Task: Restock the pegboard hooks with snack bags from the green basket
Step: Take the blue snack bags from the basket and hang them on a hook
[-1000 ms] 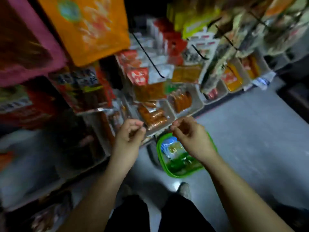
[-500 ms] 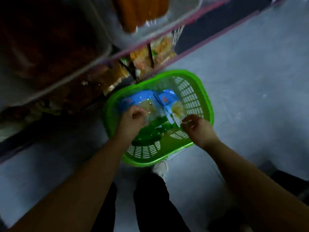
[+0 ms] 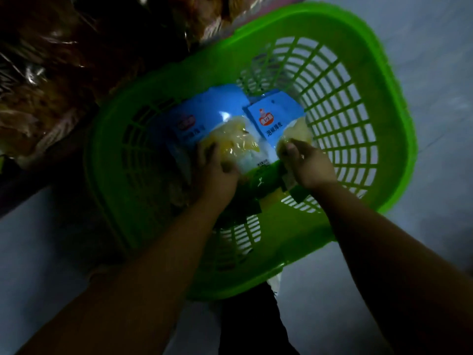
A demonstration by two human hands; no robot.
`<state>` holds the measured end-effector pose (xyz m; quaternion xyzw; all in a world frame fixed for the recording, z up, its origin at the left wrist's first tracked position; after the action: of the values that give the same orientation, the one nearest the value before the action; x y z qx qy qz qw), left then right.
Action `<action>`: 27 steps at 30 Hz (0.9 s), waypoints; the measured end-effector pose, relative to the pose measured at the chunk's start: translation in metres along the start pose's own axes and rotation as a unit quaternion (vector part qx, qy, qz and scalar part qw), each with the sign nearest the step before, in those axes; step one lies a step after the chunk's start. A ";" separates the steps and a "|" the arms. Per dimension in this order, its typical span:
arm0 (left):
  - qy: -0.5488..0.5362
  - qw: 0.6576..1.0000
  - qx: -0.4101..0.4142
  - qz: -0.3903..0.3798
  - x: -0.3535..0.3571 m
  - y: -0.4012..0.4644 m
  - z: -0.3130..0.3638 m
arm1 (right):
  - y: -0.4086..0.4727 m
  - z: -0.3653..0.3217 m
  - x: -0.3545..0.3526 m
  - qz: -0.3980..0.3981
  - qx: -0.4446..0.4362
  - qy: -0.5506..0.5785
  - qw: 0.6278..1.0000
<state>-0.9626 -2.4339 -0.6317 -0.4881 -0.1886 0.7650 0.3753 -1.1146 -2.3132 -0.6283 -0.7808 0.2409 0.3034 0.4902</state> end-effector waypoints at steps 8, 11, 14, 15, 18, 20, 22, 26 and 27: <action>-0.262 0.945 -0.168 0.101 -0.006 0.021 -0.018 | 0.035 0.006 -0.010 0.009 0.140 0.205 0.969; -0.325 0.917 -0.210 0.099 -0.004 0.022 -0.019 | 0.036 0.009 0.000 -0.038 0.139 0.283 0.948; -0.384 0.892 -0.227 0.074 -0.007 0.016 -0.020 | 0.030 0.007 0.003 -0.041 0.087 0.262 0.960; -0.391 0.891 -0.220 0.072 -0.008 0.013 -0.021 | 0.027 0.005 0.003 -0.042 0.077 0.233 0.969; -0.398 0.895 -0.188 0.069 -0.011 0.003 -0.028 | 0.024 -0.003 0.011 -0.070 0.052 0.176 0.981; -0.425 0.886 -0.181 0.045 -0.009 -0.003 -0.032 | 0.023 -0.012 0.021 -0.054 0.047 0.115 0.991; -0.441 0.879 -0.177 0.028 -0.009 -0.007 -0.032 | 0.019 -0.019 0.026 -0.010 0.077 0.133 0.988; -0.458 0.873 -0.167 0.026 -0.023 -0.020 -0.023 | 0.000 -0.018 0.013 -0.007 0.148 0.307 0.940; -0.465 0.870 -0.160 0.024 -0.030 -0.027 -0.018 | -0.012 -0.016 0.004 -0.001 0.159 0.346 0.925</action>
<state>-0.9284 -2.4404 -0.6042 -0.1339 -0.4494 0.8717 0.1426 -1.1000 -2.3235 -0.6183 -0.7495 0.4395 -0.0287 0.4942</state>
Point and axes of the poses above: each hand's wrist, its own y-axis towards the middle knuckle, its own x-axis out of the palm, z = x × y, the point moved 3 cm from there along y, towards the middle knuckle, and after that the axes turned 2 degrees about y, right-handed, at the moved point
